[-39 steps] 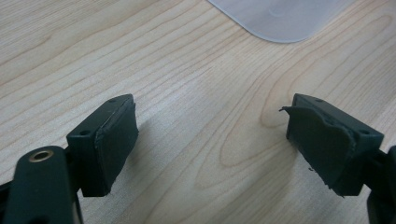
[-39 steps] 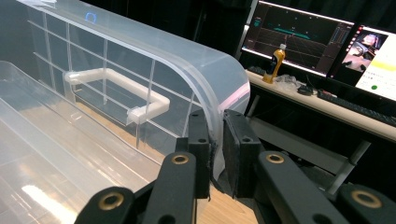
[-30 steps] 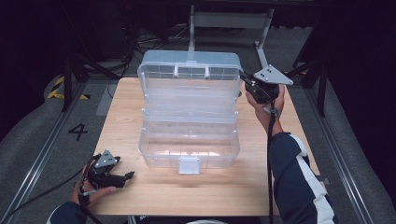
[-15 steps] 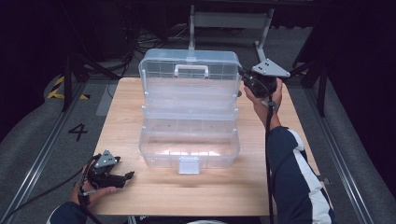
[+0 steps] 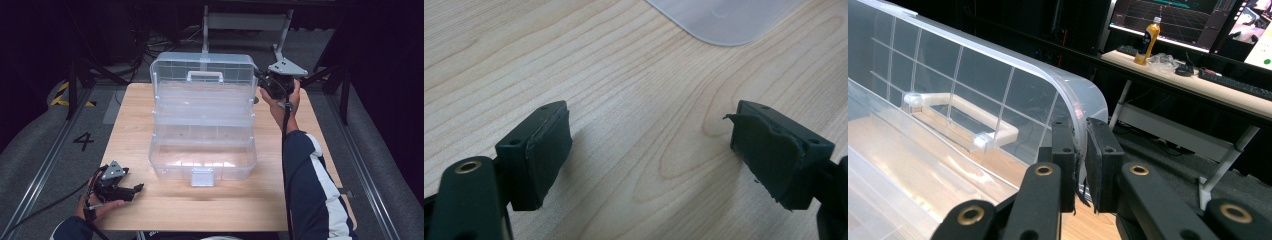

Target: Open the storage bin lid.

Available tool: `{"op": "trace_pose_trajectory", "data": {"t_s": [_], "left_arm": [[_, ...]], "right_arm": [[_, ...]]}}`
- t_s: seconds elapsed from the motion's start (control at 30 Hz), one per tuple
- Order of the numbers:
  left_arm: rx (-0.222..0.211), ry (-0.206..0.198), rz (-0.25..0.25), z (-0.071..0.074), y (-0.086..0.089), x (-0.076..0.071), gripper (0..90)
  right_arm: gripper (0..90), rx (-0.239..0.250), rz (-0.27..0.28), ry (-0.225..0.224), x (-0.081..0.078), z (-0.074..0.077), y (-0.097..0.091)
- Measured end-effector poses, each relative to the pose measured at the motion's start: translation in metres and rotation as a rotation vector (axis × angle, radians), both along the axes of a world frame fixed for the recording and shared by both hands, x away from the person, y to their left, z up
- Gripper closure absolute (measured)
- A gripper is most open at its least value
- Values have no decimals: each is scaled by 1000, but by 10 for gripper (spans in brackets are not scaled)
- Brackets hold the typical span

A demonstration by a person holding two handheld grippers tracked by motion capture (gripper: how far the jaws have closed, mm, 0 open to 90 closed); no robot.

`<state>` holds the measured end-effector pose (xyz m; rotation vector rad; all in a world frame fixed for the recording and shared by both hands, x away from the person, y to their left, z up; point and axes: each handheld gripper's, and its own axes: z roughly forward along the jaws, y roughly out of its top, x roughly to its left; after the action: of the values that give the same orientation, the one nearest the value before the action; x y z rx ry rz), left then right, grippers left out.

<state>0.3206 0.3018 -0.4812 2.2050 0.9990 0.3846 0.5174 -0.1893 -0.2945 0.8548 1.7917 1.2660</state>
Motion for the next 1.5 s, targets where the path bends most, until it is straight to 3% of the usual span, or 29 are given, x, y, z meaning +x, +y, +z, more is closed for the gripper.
{"op": "trace_pose_trajectory", "data": {"t_s": [0.53,1.07,1.5], "left_arm": [[6,-3,2,0,0,0,170],[9,-10,3,0,1,0,173],[5,-2,7,0,1,0,174]], "right_arm": [[836,-10,-26,44,26,-3,4],[834,-22,-54,134,63,-14,9],[832,-27,-64,181,80,-23,10]]}}
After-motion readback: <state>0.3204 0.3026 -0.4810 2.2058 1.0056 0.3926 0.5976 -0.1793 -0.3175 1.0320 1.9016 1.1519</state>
